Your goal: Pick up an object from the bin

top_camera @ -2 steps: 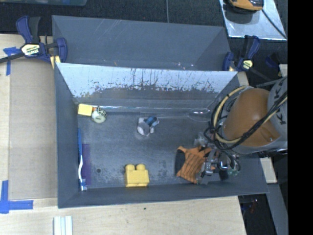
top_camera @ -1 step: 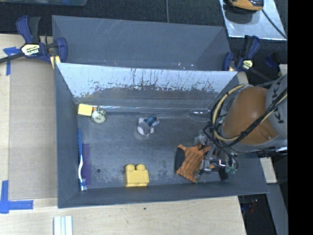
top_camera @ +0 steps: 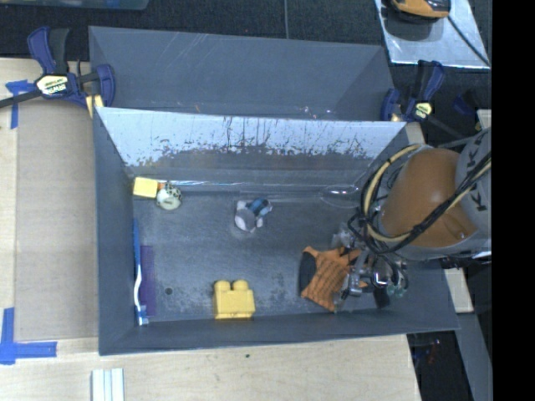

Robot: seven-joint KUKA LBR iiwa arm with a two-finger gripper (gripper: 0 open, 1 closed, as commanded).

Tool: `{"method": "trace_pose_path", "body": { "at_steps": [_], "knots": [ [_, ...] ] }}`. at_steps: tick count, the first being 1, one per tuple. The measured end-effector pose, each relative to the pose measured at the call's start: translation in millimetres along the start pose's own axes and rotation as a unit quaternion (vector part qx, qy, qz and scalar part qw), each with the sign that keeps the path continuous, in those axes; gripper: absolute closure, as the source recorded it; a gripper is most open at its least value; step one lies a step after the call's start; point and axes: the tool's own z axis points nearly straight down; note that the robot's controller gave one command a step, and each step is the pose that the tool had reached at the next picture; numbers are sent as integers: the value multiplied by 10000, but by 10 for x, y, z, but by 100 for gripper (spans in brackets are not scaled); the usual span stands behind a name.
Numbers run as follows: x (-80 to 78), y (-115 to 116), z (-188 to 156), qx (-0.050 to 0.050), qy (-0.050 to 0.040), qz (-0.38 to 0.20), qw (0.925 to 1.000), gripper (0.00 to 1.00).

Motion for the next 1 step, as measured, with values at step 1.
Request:
{"method": "trace_pose_path", "body": {
  "at_steps": [1],
  "knots": [
    [-41, 1, -5, 0, -42, 54, 10000, 100]
  ]
}}
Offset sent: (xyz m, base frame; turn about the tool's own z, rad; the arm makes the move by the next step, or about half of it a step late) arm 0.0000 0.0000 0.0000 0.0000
